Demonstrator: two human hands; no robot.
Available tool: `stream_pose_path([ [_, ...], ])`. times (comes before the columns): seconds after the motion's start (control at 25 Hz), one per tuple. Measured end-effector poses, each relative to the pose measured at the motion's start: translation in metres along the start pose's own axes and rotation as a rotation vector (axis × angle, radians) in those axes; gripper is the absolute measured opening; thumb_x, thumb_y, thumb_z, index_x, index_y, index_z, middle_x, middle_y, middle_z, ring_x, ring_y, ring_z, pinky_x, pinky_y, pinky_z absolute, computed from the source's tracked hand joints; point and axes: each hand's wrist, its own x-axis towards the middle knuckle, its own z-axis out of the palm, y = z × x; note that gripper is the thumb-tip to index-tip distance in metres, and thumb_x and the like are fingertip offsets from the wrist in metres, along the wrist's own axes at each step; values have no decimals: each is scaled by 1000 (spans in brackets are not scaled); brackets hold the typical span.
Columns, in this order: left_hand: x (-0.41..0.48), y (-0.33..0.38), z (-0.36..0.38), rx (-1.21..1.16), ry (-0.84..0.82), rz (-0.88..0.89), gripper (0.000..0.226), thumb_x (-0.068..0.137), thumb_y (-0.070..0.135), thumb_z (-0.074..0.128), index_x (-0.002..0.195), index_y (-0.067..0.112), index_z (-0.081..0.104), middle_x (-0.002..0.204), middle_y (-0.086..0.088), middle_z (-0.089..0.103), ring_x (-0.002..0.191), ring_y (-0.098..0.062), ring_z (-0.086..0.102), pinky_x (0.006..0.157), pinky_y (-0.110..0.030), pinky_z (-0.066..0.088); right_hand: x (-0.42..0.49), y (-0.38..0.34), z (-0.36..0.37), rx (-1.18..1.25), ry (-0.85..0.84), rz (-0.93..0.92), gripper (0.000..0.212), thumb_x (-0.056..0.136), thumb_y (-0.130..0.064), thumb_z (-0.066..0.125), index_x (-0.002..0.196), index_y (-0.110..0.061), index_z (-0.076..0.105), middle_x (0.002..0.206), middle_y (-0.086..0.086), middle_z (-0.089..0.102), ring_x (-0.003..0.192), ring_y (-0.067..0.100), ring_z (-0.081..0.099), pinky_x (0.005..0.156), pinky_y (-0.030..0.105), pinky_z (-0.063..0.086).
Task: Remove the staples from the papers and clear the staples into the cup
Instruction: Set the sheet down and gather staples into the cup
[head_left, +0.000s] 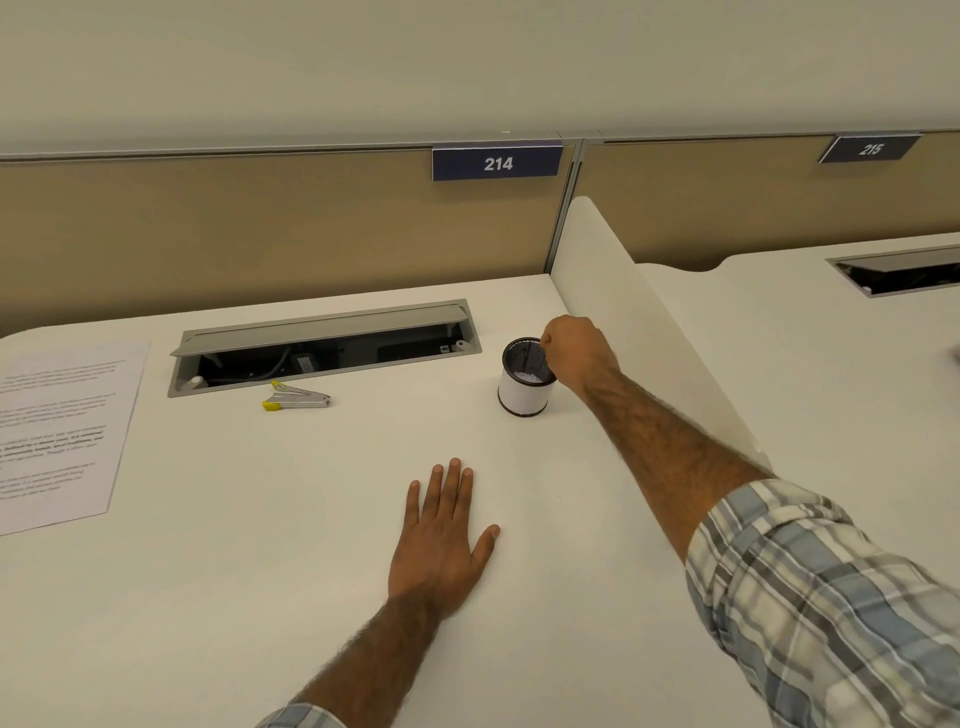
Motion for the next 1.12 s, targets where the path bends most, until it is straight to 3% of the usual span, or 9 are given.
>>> stream_pose_path([
  [0.2, 0, 0, -1, 2, -12, 4, 77, 104, 65, 11, 164, 22, -13, 171, 3, -22, 157, -15, -24, 128, -46, -8, -1, -13, -7, -224, 28, -123, 16, 88, -8, 61, 101, -11, 68, 101, 9, 70, 89, 30, 66, 72, 33, 53],
  [0.36, 0, 0, 0, 1, 14, 2, 77, 105, 64, 15, 165, 20, -6, 173, 2, -15, 160, -17, -15, 128, -47, -4, -1, -13, -6, -82, 58, -158, 9, 92, -14, 61, 99, -13, 67, 102, 7, 69, 94, 30, 64, 79, 39, 53],
  [0.44, 0, 0, 2, -4, 5, 3, 77, 105, 64, 15, 165, 21, -7, 173, 2, -15, 159, -16, -18, 128, -47, -5, -2, -8, -3, -10, 27, -165, 26, 91, -6, 53, 109, -19, 67, 109, 4, 71, 99, 29, 64, 84, 38, 52],
  [0.56, 0, 1, 1, 5, 7, 6, 77, 104, 64, 13, 164, 21, -10, 173, 2, -18, 158, -16, -21, 128, -46, -6, -6, -2, -1, 166, -35, -167, 36, 94, -12, 53, 128, -21, 62, 131, 0, 64, 121, 23, 58, 102, 35, 46],
  [0.64, 0, 1, 0, 6, 5, 5, 78, 104, 64, 13, 164, 21, -10, 173, 2, -18, 158, -16, -21, 128, -46, -7, -18, 0, 0, 304, 11, -170, 39, 95, -12, 54, 133, -18, 59, 141, 0, 57, 133, 19, 48, 111, 30, 34],
  [0.76, 1, 0, 2, 8, 5, 2, 78, 104, 65, 13, 164, 20, -9, 173, 2, -18, 159, -17, -19, 128, -46, -7, -66, 13, 21, 397, 178, -131, 40, 94, -6, 48, 131, -8, 61, 140, 8, 57, 133, 25, 48, 113, 28, 28],
  [0.92, 1, -1, 4, 9, 6, -3, 79, 104, 64, 16, 165, 19, -5, 173, 1, -14, 160, -19, -13, 128, -46, -5, -168, 48, 91, 204, 149, -72, 62, 91, -35, 26, 138, -4, 55, 147, 17, 49, 140, 38, 41, 115, 48, 35],
  [1.04, 1, -1, 4, 19, -5, -3, 79, 104, 65, 13, 164, 20, -11, 172, 2, -18, 159, -17, -19, 128, -46, -7, -219, 61, 126, -23, -56, 18, 76, 92, -52, 11, 155, -11, 26, 165, 12, 16, 153, 31, 9, 122, 49, 20],
  [1.12, 1, 0, 3, 21, -5, -8, 79, 103, 65, 11, 164, 20, -12, 172, 2, -18, 159, -17, -19, 128, -46, -8, -234, 63, 136, -98, -77, 56, 79, 94, -60, 10, 158, -13, 17, 166, 10, 7, 153, 30, 1, 122, 52, 12],
])
